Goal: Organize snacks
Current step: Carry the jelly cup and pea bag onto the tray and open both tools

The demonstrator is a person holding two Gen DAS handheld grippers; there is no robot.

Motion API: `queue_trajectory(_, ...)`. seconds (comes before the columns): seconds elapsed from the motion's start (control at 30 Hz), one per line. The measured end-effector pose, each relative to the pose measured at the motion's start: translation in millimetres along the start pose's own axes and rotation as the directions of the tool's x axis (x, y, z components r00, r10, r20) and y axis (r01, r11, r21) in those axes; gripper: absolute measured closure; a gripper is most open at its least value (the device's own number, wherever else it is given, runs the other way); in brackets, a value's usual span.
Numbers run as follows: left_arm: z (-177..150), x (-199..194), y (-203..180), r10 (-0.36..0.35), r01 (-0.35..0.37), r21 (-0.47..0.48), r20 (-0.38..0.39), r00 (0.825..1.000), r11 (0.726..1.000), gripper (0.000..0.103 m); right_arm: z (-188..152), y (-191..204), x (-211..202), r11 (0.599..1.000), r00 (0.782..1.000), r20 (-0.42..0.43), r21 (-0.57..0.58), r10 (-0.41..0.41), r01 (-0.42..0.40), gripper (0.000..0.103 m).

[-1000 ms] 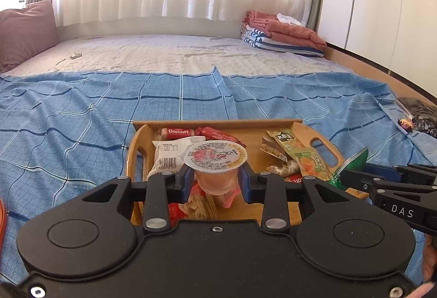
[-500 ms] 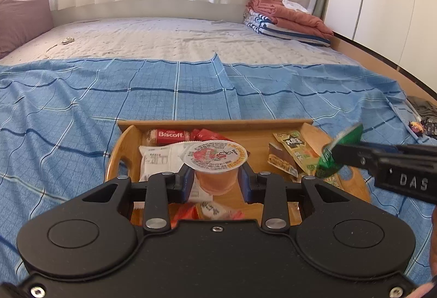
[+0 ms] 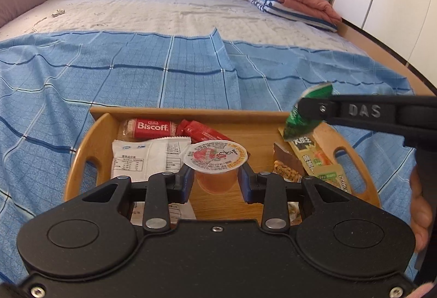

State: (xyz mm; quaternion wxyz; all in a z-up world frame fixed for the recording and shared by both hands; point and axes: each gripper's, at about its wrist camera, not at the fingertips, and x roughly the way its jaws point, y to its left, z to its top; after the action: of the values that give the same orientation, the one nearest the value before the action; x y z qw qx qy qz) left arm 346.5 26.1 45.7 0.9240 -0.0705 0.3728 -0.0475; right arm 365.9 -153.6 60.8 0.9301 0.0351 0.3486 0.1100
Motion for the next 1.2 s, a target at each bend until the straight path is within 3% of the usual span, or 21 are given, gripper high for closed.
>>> queue_trajectory(0.5, -6.0, 39.4, 1.0, 0.009, -0.008, 0.026, -0.026, 1.000, 1.000, 0.070, -11.6, 2.5, 55.3, 1.000, 0.999, -0.052, 0.016, 0.010, -0.009, 0.063)
queue_trajectory(0.83, -10.4, 42.3, -3.3, 0.009, -0.008, 0.051, -0.024, 1.000, 0.999, 0.070, -15.9, 2.6, 55.4, 1.000, 0.998, -0.052, 0.009, 0.029, -0.028, 0.063)
queue_trajectory(1.2, -11.2, 35.5, -5.1, 0.022, -0.020, 0.052, -0.032, 0.999, 0.998, 0.070, -23.2, 4.0, 47.1, 0.998, 0.993, -0.109, -0.022, 0.050, -0.053, 0.062)
